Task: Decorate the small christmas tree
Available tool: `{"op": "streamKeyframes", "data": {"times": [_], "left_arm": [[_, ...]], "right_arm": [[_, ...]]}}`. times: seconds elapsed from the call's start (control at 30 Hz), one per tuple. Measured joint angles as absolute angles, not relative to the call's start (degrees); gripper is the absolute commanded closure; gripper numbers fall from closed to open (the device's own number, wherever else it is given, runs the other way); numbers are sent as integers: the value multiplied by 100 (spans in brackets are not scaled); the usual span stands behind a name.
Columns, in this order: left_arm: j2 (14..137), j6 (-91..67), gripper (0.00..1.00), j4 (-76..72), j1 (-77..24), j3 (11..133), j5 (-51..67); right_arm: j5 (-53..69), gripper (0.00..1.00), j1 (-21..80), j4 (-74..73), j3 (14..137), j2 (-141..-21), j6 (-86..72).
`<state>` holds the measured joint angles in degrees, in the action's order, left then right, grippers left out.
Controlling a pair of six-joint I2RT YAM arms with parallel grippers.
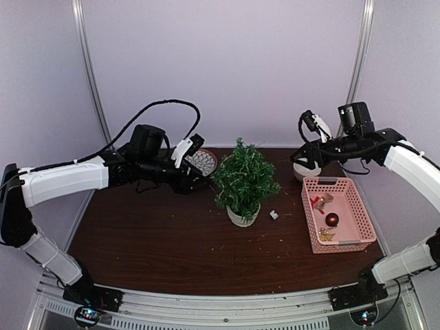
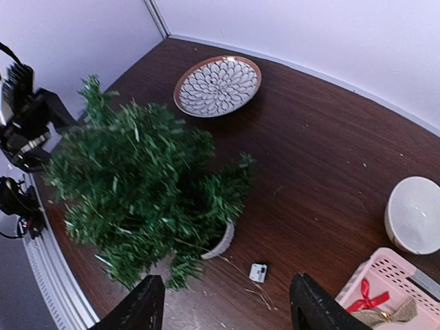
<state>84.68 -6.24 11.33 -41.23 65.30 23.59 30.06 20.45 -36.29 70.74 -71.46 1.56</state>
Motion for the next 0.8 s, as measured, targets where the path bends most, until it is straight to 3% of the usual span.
{"op": "streamKeyframes", "data": {"times": [0.27, 0.63, 0.8], "left_arm": [[8930, -1192, 43, 1035, -4012, 6619, 2469], [9032, -1570, 42, 716, -3957, 6622, 2604], [9037, -1608, 42, 707, -3929, 6622, 2622]], "right_arm": [[3546, 28, 1988, -3675, 7583, -7518, -405], [3555, 27, 1793, -3664, 6292, -7623, -329], [3682, 21, 1723, -3269, 5865, -8195, -250]]}}
